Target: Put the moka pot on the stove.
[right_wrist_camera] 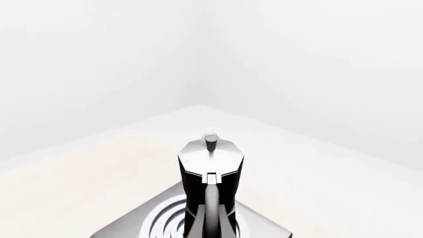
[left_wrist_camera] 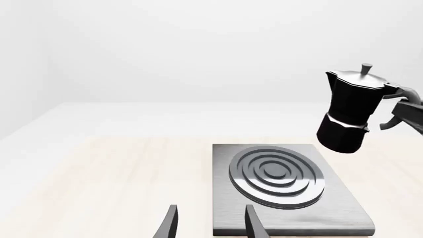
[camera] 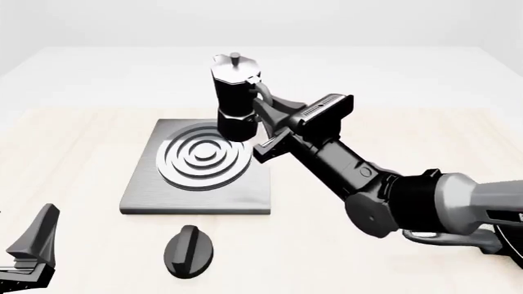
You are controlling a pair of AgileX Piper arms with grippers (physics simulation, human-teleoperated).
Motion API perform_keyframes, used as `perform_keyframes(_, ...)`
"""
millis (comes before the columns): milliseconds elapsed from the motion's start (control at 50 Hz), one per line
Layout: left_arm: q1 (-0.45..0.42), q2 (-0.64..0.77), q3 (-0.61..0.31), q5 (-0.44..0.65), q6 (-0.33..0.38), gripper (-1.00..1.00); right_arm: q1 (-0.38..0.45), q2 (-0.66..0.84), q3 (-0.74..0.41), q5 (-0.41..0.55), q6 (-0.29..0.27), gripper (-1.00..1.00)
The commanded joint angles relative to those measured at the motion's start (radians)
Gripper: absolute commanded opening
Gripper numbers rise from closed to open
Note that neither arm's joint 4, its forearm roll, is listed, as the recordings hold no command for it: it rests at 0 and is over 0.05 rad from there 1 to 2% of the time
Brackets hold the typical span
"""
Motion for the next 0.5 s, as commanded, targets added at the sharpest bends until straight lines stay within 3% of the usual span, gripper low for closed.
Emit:
perform_keyframes(20,0.000,0.000,0.000,0.000,0.000,1.00,0.008,0.043,-0.049,-0.019,0.013,-1.00)
perform_keyframes(500,0.000,0.000,0.000,0.000,0.000,1.00,0.022,0.165,-0.154,-0.033,0.020,-1.00)
